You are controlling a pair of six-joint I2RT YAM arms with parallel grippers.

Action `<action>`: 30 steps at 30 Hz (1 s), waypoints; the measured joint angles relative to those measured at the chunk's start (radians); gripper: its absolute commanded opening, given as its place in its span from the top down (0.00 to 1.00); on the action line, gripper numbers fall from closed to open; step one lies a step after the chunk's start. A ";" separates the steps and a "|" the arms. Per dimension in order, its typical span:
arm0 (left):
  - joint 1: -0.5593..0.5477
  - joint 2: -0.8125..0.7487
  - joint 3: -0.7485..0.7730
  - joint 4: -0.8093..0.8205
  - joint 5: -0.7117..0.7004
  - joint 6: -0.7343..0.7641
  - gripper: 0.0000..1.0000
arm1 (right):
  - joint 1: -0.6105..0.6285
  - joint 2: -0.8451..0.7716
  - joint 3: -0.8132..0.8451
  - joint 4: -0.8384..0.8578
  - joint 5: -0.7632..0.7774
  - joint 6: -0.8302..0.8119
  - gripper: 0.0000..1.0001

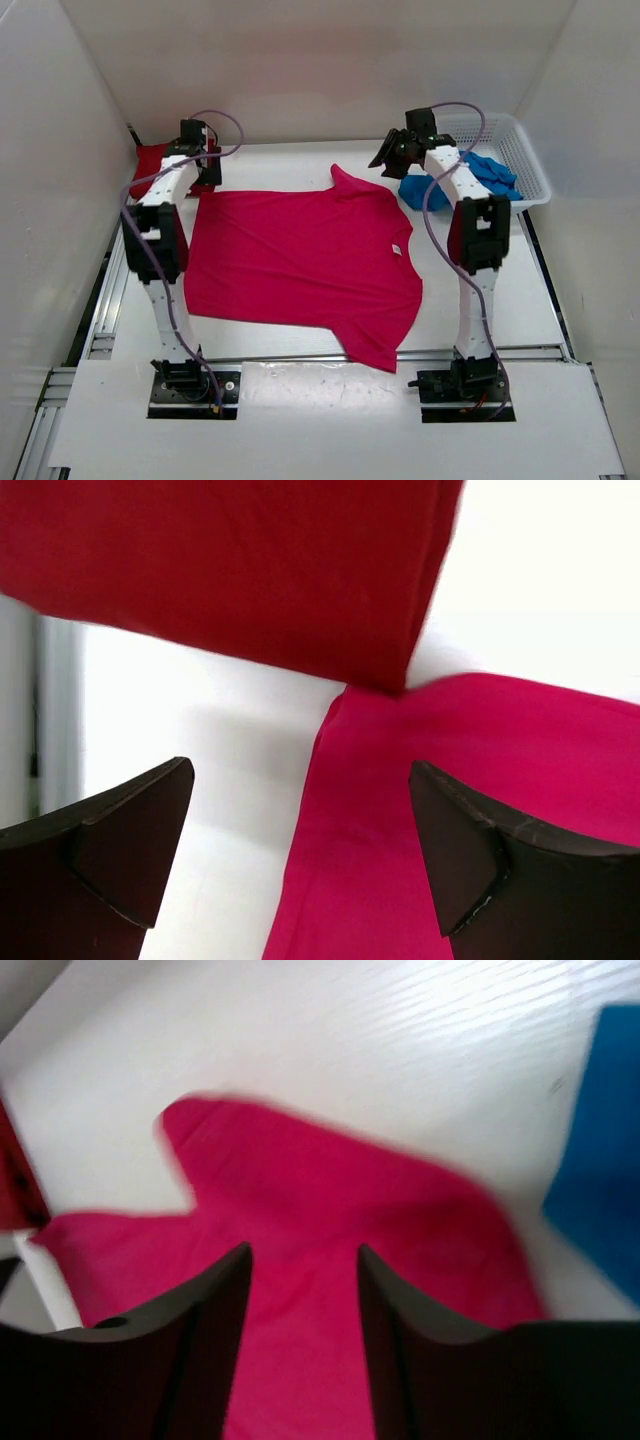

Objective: Fold and stack the t-shirts
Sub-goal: Flatten out the tshirt, then grap the side of the flattened tshirt closest away from the robot with both arms

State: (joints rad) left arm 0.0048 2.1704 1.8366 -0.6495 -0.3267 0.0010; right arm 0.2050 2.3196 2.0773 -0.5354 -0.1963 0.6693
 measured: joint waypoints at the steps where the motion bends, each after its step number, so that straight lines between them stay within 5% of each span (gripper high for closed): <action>1: -0.004 -0.042 -0.012 0.003 0.000 0.000 0.00 | 0.013 -0.060 -0.040 -0.003 -0.001 -0.024 0.43; 7: 0.000 -0.591 -0.364 -0.008 0.002 0.000 0.00 | 0.116 -0.555 -0.391 -0.032 0.037 -0.167 0.26; 12: 0.134 -0.869 -0.668 -0.144 0.055 -0.001 0.00 | 0.212 -0.918 -0.759 -0.075 0.060 -0.213 0.26; 19: 0.235 -0.765 -0.925 -0.275 0.192 -0.001 0.00 | 0.355 -1.246 -1.353 -0.151 0.061 -0.105 0.25; 27: 0.243 -0.700 -0.961 -0.232 0.220 -0.001 0.00 | 0.487 -1.520 -1.658 -0.140 0.046 0.079 0.25; 30: 0.243 -0.663 -0.982 -0.219 0.222 -0.001 0.09 | 0.509 -1.536 -1.716 -0.121 0.040 0.116 0.25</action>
State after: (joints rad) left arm 0.2478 1.5074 0.8543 -0.8684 -0.1051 0.0002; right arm 0.7139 0.7834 0.3614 -0.6563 -0.1562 0.7853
